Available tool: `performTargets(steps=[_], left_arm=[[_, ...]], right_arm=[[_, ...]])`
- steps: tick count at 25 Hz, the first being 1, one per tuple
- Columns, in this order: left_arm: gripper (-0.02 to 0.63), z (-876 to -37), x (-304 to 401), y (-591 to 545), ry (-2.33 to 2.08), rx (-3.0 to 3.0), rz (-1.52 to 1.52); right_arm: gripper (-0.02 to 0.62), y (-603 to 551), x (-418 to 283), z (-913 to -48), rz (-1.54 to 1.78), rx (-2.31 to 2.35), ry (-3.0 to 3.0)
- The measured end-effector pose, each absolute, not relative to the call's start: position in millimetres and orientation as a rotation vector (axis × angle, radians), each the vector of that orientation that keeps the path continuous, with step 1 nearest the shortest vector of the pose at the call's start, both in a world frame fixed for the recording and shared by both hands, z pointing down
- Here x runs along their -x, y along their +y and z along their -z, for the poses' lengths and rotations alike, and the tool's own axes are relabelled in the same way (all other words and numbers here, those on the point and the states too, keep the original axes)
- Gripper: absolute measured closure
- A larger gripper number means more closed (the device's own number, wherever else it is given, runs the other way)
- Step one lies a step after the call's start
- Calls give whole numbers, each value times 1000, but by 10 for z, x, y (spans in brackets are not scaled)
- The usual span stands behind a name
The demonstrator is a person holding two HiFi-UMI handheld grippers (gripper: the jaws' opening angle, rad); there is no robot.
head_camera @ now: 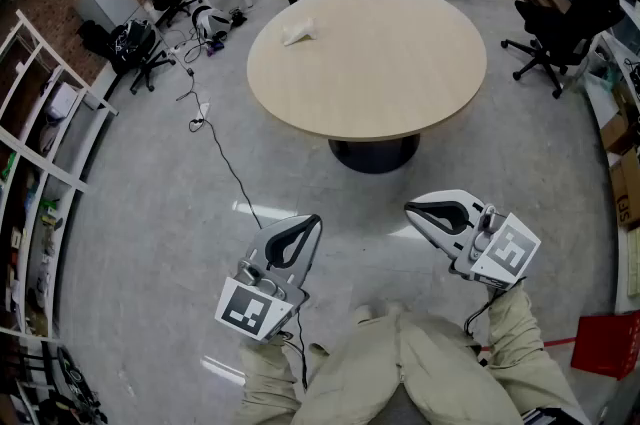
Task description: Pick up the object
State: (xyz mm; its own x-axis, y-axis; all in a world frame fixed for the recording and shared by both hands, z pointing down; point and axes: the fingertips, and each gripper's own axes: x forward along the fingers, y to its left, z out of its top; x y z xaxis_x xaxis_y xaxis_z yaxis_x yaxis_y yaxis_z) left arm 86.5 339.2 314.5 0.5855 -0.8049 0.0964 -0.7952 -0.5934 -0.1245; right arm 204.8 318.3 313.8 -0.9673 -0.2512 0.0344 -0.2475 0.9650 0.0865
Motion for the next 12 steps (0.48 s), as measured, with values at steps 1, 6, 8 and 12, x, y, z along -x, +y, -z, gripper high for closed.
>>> performTargets(steps=[1, 6, 8, 12], left_arm=[[600, -3143, -854, 3369, 1384, 2734, 221], [600, -3123, -825, 3262, 1396, 2715, 220], [600, -3161, -829, 3234, 1418, 2725, 228], [600, -3111, -823, 3134, 1436, 2690, 202]], right_arm=[[594, 3163, -2030, -3141, 126, -388, -3069], [594, 3061, -1989, -3153, 120, -369, -3074], [594, 3008, -1988, -3163, 118, -359, -3074], [594, 2926, -1953, -3186, 117, -330, -3077]])
